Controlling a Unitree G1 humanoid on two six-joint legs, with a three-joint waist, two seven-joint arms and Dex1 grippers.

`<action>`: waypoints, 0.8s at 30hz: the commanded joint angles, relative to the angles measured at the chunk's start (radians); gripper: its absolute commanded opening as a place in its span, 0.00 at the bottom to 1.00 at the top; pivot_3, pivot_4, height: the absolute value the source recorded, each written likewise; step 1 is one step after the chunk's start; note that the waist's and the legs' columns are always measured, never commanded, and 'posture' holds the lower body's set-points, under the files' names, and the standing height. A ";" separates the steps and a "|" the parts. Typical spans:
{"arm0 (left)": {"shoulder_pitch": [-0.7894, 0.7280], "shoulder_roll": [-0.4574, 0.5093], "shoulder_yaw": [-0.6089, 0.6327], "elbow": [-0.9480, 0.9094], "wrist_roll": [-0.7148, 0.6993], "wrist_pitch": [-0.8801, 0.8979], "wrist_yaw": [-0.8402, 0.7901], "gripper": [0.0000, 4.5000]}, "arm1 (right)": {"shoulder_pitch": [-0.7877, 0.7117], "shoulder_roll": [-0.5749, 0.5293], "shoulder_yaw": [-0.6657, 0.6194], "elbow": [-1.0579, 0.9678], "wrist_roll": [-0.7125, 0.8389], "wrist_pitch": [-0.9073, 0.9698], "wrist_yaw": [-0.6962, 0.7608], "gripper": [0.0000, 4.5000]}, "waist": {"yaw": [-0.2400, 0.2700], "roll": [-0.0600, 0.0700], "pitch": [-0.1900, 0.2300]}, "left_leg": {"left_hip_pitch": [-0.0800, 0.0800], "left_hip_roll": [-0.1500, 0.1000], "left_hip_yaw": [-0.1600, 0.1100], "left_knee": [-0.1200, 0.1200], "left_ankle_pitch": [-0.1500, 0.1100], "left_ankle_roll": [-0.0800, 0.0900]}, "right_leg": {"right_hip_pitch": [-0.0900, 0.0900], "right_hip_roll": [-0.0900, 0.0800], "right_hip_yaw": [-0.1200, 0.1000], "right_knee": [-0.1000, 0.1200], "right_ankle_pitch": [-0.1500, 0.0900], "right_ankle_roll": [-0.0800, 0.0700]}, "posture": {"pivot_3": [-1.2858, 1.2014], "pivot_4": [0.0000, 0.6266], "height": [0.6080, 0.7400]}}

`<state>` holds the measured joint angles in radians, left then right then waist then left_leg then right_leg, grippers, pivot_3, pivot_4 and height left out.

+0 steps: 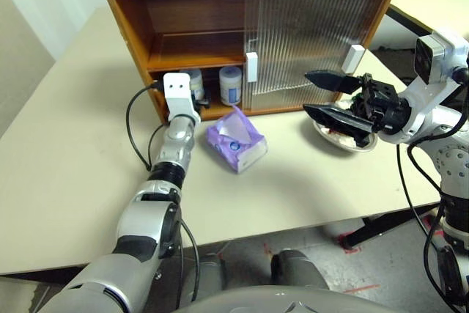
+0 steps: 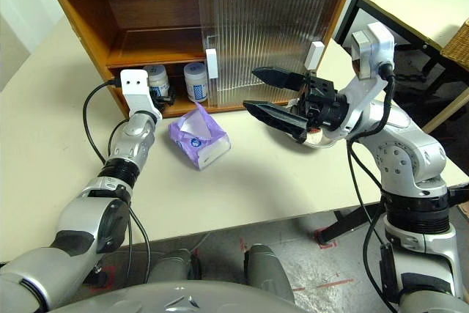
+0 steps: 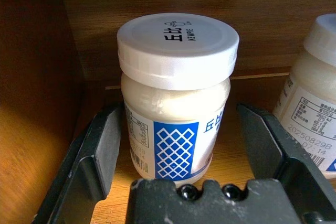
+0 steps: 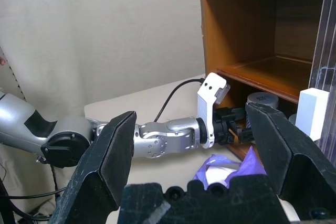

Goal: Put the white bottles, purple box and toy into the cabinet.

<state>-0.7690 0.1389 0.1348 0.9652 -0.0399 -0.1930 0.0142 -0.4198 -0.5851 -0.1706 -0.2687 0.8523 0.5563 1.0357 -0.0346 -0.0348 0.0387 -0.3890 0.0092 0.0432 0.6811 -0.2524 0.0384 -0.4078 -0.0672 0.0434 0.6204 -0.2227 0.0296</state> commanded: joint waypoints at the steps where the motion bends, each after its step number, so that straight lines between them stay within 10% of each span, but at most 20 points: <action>1: -0.003 0.002 -0.010 0.001 0.011 -0.006 -0.008 0.99 | -0.005 -0.001 -0.003 -0.003 0.001 -0.013 0.005 1.00 | 0.000 0.000 0.000 | 0.000 0.000 0.000 0.000 0.000 0.000 | 0.000 0.000 0.000 0.000 0.000 0.000 | 0.50 0.00 1.00; 24: 0.334 0.054 -0.091 -0.678 -0.090 0.230 -0.338 0.99 | -0.029 0.000 0.006 0.025 -0.006 -0.013 0.023 1.00 | 0.000 0.000 0.000 | 0.001 0.000 0.000 0.000 0.000 0.000 | 0.000 0.000 0.000 0.001 0.001 -0.002 | 0.51 0.00 1.00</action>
<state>-0.4471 0.1783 0.0565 0.3176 -0.1016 0.0210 -0.2703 -0.4394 -0.5834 -0.1680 -0.2475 0.8510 0.5555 1.0524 -0.0342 -0.0346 0.0384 -0.3881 0.0096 0.0434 0.6811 -0.2523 0.0384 -0.4077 -0.0674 0.0438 0.6210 -0.2219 0.0275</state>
